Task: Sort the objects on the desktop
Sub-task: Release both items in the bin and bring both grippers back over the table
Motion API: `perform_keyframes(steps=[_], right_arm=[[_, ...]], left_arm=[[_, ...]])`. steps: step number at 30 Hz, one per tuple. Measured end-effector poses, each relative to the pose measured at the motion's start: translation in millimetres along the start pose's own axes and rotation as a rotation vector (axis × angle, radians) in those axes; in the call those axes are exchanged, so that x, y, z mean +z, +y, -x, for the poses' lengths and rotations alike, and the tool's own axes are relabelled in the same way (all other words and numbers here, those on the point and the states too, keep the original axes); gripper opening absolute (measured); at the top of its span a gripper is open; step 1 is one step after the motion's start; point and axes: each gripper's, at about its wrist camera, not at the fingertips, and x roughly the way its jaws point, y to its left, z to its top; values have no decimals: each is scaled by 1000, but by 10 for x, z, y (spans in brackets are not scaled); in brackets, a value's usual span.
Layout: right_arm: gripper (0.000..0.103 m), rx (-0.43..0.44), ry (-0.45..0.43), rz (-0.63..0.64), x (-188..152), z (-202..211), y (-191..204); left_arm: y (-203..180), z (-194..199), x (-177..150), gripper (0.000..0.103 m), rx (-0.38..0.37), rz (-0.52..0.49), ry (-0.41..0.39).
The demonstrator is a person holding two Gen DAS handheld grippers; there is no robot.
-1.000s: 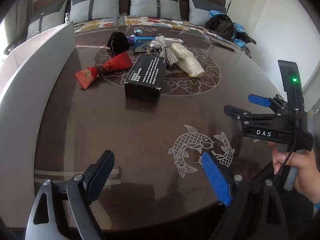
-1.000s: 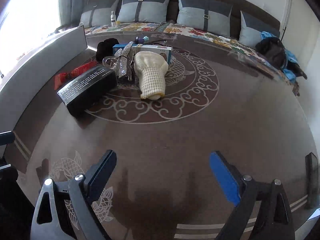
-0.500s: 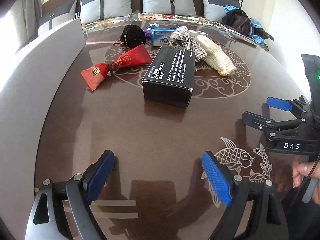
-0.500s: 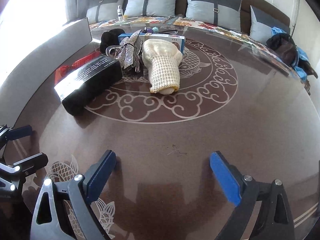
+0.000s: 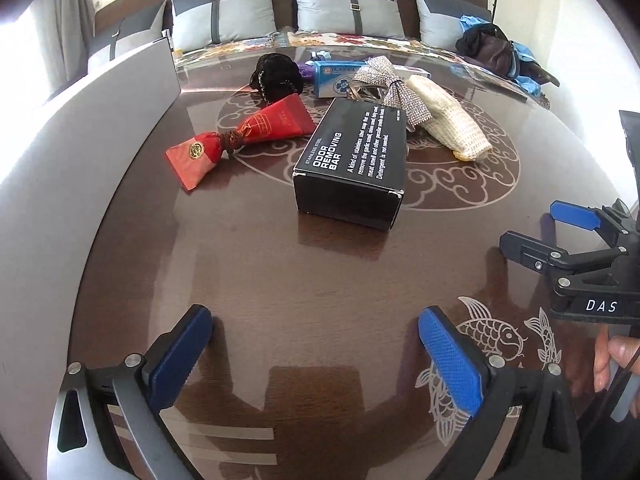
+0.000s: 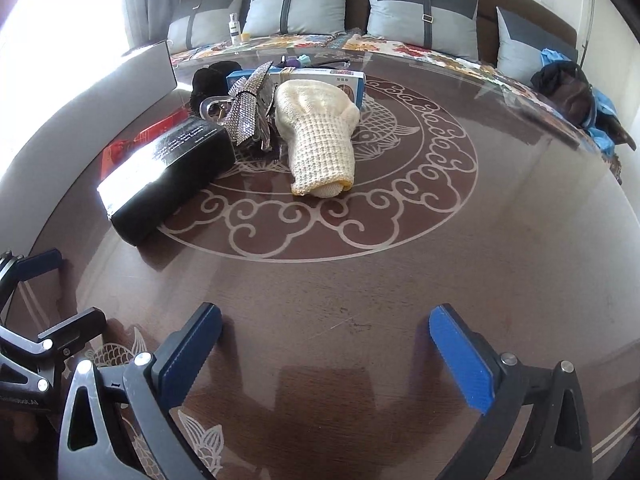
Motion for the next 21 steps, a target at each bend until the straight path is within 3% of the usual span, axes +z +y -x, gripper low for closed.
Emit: perform_keyframes(steps=[21], right_arm=[[103,1,-1,-1,0,2,-6]], left_arm=[[4,24,-50,103,0,4,-67]])
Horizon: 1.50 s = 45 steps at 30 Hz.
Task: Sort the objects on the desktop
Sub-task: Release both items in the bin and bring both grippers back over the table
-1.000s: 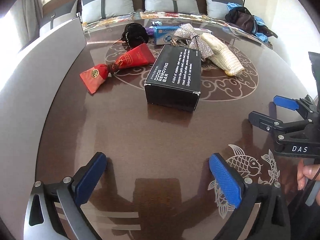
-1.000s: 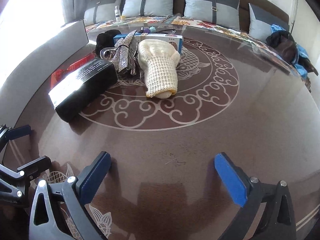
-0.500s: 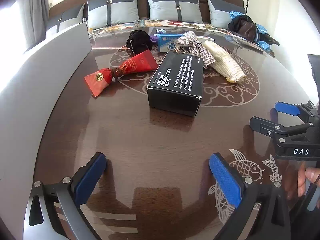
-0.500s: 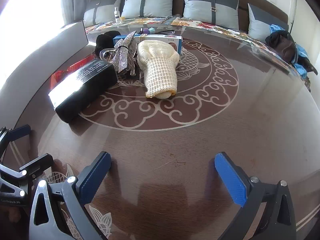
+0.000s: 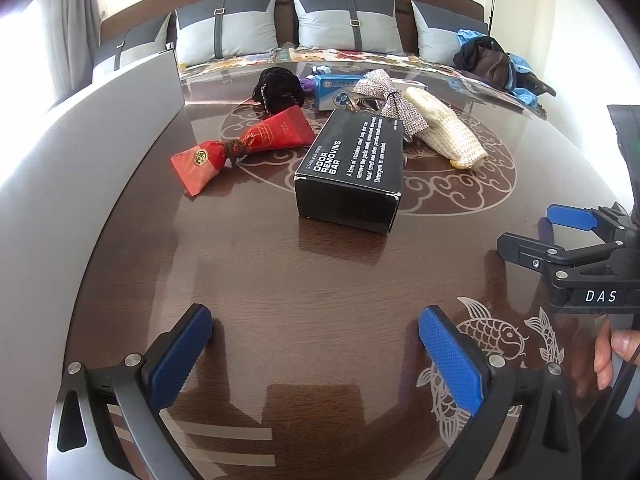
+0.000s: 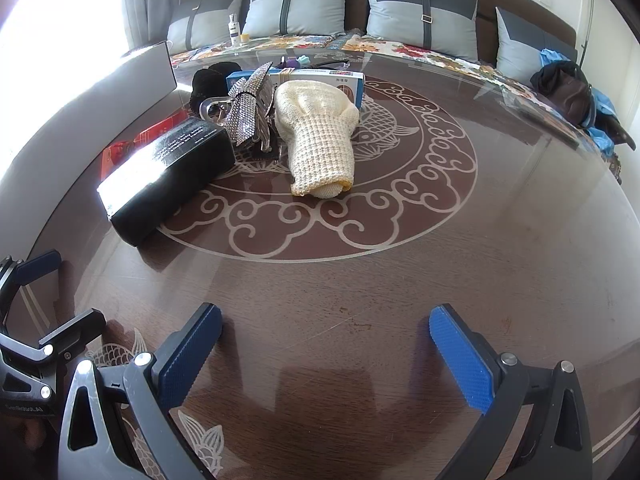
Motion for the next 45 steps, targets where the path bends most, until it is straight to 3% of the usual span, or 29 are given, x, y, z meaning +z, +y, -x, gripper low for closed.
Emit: perform_keyframes(steps=[37,40,42,45], right_arm=[[103,2,-1,1,-7,8,-4],[103,2,-1,1,-7,8,-5],[103,2,-1,1,-8,8,-5],[103,2,-1,1,-8,8,-5]], left_arm=[[-3,-8,-8,103,1,0,-2],[-12,-16,23,103,2,-5,26],[-7,-49,105,103,-3,-6,91],[36,-99,251,103,-108,4,137]])
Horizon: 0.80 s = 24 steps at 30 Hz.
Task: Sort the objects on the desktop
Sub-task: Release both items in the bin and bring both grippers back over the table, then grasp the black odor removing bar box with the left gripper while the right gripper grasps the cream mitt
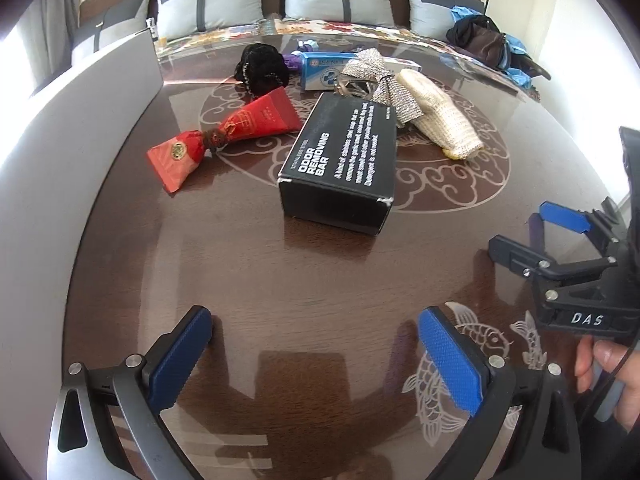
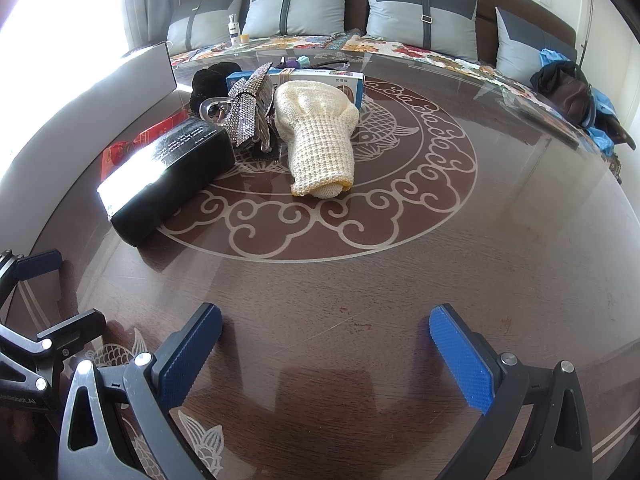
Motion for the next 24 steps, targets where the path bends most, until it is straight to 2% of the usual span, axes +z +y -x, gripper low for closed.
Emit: perform_keyframes(steps=[1,5,8,11,14,17,18,19,21,24], right_arm=[[103,0,0,0,0,0,-1],[103,0,0,0,0,0,-1],[103,0,0,0,0,0,-2],[103,0,0,0,-1,0,-2],[103,3,-1,-2,-1,0,-8],[103,3,-2,-3,1,7,-8],[103,0,0,0,1,6,-2],[103,0,0,0,2,8,-2],[103,0,0,0,2,11,-5],[103,0,0,0,1,11,-5]], left_arm=[[33,-10,64,103,-30,14,7],[142,-87,358,103,-59,63,13],[123,-266,560,103,-90,63,64],[-29,-388,710,103,-48,-15,71],[-147,-518,826,103,27,-79,71],[-194,-577,909,102,61,-93,52],[-193,-565,923,92,64,-86,35],[-185,-539,931,75,65,-79,16],[-199,-487,921,58,73,-82,-3],[-123,-421,811,58,76,-61,-6]])
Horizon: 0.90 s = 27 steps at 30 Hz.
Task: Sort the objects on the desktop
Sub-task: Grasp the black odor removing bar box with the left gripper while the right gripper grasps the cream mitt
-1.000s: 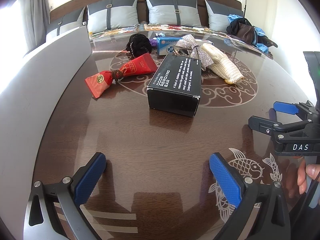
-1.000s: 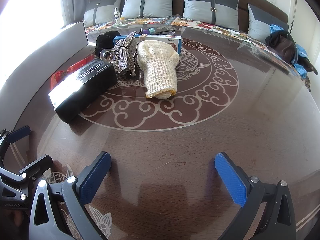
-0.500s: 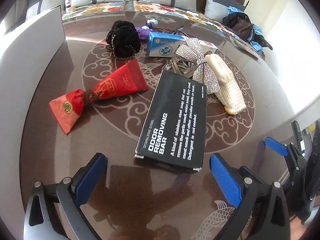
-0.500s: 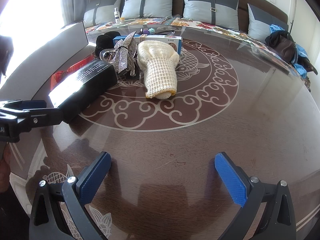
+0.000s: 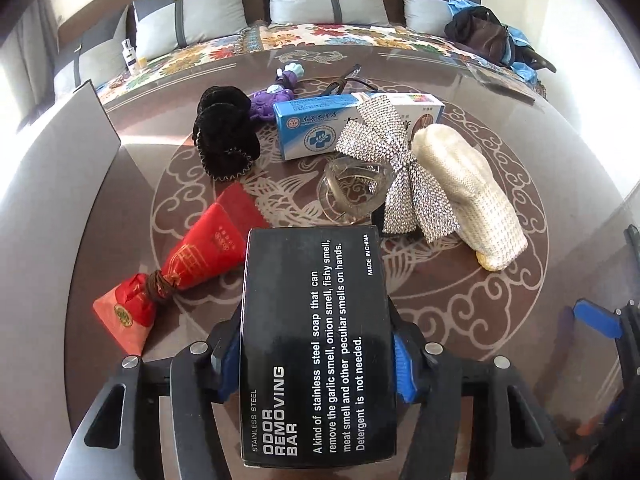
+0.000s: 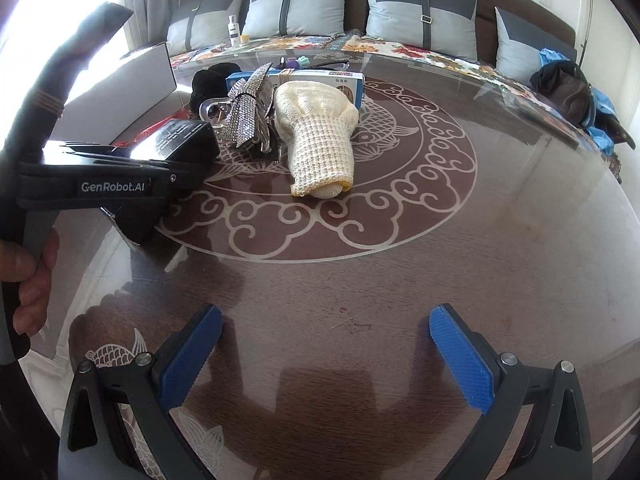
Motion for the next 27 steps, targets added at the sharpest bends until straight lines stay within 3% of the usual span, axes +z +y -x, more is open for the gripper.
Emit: perform_keyframes(steps=[9,18,20,24,27], right_arm=[[103,1,0,-1,-1,0,-2],[103,14,37,28,52,-17,-9],[103,8,68,27,144,-57,-50],[103,-37,45,26,525,-88,-153],[102,-25,48,-11,849,-169,-218]], left_arm=[[308,479,-834,58,27,57,-34],[422,589,-1078,58,33,63,-81],[423,596,-1088,58,31,58,-93],[448,610,-1100,58,14,42,-96],[441,615,-1108,58,13,30,-95]])
